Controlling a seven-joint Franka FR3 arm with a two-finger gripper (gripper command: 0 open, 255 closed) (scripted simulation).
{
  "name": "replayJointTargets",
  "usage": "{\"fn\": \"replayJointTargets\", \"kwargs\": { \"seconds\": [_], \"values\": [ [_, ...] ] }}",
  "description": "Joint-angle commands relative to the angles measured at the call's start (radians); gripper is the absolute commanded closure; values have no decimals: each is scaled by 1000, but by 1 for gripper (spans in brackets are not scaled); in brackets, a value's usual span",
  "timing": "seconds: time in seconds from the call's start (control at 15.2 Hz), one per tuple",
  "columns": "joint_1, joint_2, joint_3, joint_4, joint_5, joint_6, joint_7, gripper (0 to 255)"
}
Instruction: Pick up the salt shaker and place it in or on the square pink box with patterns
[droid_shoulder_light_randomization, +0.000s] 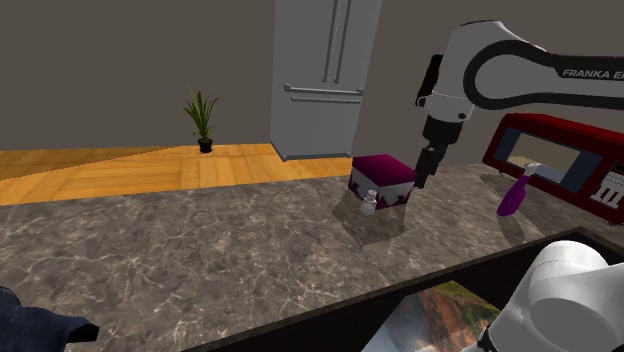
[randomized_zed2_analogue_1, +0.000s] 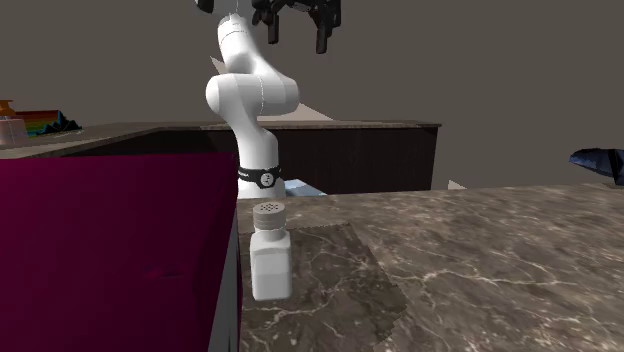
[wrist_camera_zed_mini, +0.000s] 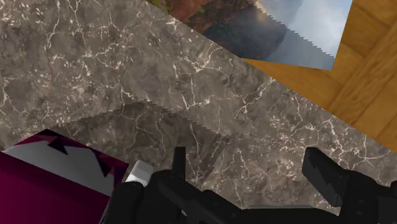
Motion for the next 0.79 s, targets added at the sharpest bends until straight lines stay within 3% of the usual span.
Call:
{"fn": "replayJointTargets", "kwargs": {
  "seconds": [0.0,0.73],
  "values": [
    [0,0,0,0,0,0,0,0],
    [-94,322,-11,-25,-41,386,192,0]
  ]
}}
